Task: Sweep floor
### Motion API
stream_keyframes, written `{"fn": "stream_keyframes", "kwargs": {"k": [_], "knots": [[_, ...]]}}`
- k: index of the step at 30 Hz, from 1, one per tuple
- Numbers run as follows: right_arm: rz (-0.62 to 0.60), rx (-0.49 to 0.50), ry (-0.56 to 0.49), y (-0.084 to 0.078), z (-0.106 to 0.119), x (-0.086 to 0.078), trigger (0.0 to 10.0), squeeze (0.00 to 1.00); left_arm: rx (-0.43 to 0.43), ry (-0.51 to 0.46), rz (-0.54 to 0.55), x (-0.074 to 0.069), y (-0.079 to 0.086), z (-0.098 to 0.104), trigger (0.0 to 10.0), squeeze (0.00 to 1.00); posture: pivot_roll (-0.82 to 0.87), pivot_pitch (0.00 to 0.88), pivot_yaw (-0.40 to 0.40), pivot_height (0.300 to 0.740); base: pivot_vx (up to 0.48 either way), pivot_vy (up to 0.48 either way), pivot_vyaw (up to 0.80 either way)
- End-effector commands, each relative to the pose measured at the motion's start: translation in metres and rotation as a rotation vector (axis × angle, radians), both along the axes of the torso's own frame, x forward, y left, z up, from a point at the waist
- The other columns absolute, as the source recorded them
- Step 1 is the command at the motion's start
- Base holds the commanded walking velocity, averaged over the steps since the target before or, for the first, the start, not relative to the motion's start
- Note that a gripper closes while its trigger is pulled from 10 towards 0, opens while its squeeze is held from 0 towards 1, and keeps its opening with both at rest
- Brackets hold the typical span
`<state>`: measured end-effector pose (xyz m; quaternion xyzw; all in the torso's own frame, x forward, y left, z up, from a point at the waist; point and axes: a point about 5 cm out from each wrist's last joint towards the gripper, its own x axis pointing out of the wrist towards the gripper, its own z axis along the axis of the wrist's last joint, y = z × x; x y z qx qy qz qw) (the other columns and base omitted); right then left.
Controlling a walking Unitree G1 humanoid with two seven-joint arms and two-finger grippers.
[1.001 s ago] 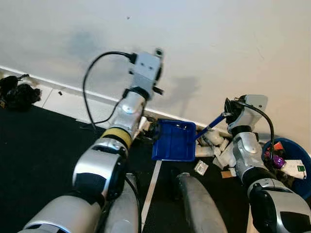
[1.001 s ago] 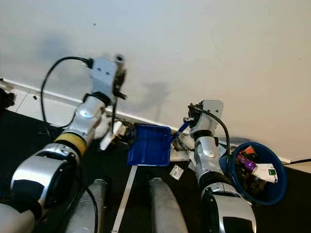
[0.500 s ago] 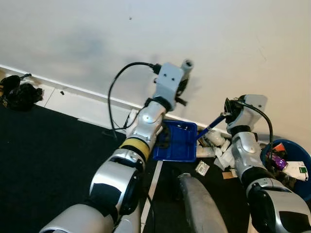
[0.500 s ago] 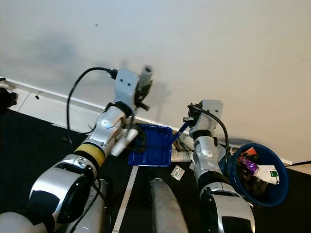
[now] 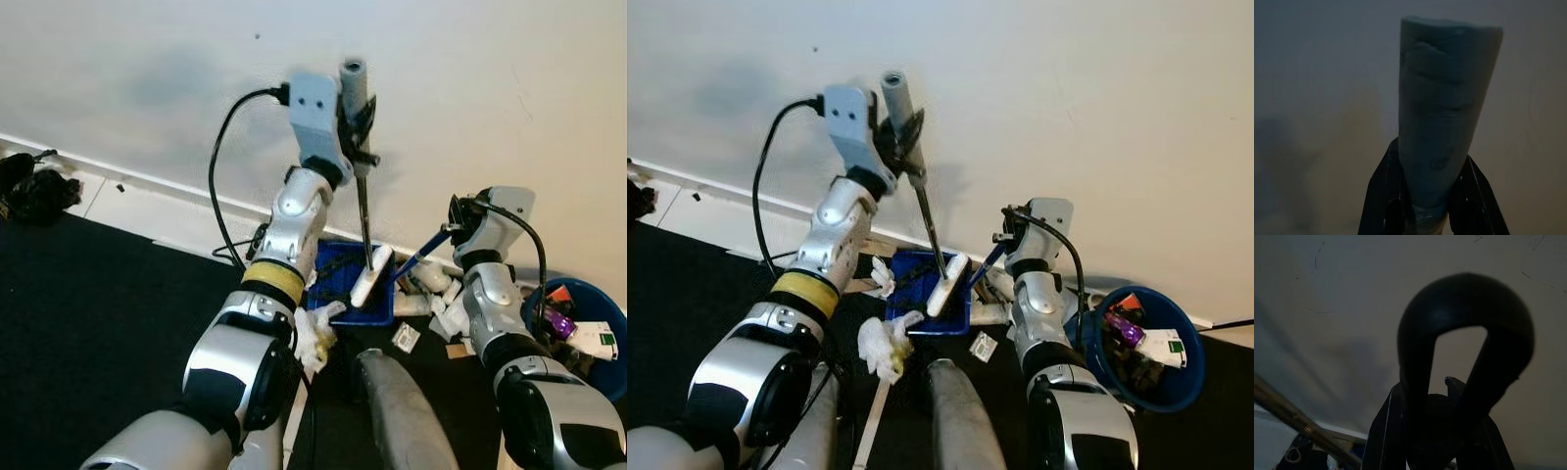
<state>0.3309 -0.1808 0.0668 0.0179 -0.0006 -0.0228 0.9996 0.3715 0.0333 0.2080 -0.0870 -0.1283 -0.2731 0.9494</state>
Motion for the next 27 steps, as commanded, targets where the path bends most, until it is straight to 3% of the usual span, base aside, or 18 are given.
{"fn": "stream_keyframes", "kwargs": {"k": [1,2,3,6,8,9,11,12,17,20,21,25,27], "knots": [[0.002,0.024,0.232,0.003,-0.046,-0.026,10.0,0.0,0.037,-0.061,-0.181,-0.012,-0.037,0.03,10.0,0.0,0.05,0.298,-0.037,0.74,0.0,0.0,0.0],[0.002,0.025,0.234,0.003,-0.046,-0.027,10.0,0.0,0.097,-0.065,-0.194,-0.009,-0.026,0.032,10.0,0.0,0.05,0.299,-0.037,0.74,0.0,0.0,0.0],[0.002,0.025,0.234,0.003,-0.046,-0.027,10.0,0.0,0.097,-0.065,-0.194,-0.009,-0.026,0.032,10.0,0.0,0.05,0.299,-0.037,0.74,0.0,0.0,0.0],[0.003,0.026,0.241,0.004,-0.048,-0.028,10.0,0.0,0.282,-0.1,-0.148,0.002,0.022,0.04,10.0,0.0,0.06,0.301,-0.035,0.74,0.0,0.0,0.0],[0.004,0.026,0.245,0.004,-0.048,-0.029,10.0,0.0,0.419,-0.109,-0.048,0.011,0.063,0.046,10.0,0.0,0.06,0.3,-0.036,0.74,0.0,0.0,0.0],[0.004,0.026,0.245,0.004,-0.048,-0.029,10.0,0.0,0.419,-0.109,-0.048,0.011,0.063,0.046,10.0,0.0,0.06,0.3,-0.036,0.74,0.0,0.0,0.0],[0.006,0.027,0.25,0.005,-0.049,-0.029,10.0,0.0,0.528,-0.1,0.08,0.017,0.099,0.05,10.0,0.0,0.06,0.301,-0.036,0.74,0.0,0.0,0.0],[0.008,0.027,0.252,0.005,-0.05,-0.03,10.0,0.0,0.555,-0.08,0.16,0.02,0.12,0.053,10.0,0.0,0.06,0.3,-0.037,0.74,0.0,0.0,0.0],[0.015,0.026,0.26,0.006,-0.052,-0.031,10.0,0.0,0.556,-0.011,0.457,0.016,0.177,0.06,10.0,0.0,0.08,0.296,-0.041,0.74,0.0,0.0,0.0],[0.021,0.024,0.264,0.007,-0.052,-0.031,10.0,0.0,0.523,-0.001,0.531,0.01,0.189,0.048,10.0,0.0,0.08,0.297,-0.049,0.74,0.0,0.0,0.0],[0.021,0.024,0.264,0.007,-0.052,-0.031,10.0,0.0,0.523,-0.001,0.531,0.01,0.189,0.048,10.0,0.0,0.08,0.297,-0.049,0.74,0.0,0.0,0.0],[0.051,0.012,0.263,0.011,-0.051,-0.03,10.0,0.0,0.362,-0.043,0.523,0.007,0.18,0.011,10.0,0.0,0.06,0.316,-0.068,0.74,0.0,0.0,0.0],[0.058,0.01,0.26,0.011,-0.051,-0.03,10.0,0.0,0.323,-0.041,0.531,0.007,0.178,0.003,10.0,0.0,0.06,0.323,-0.073,0.74,0.0,0.0,0.0]]}}
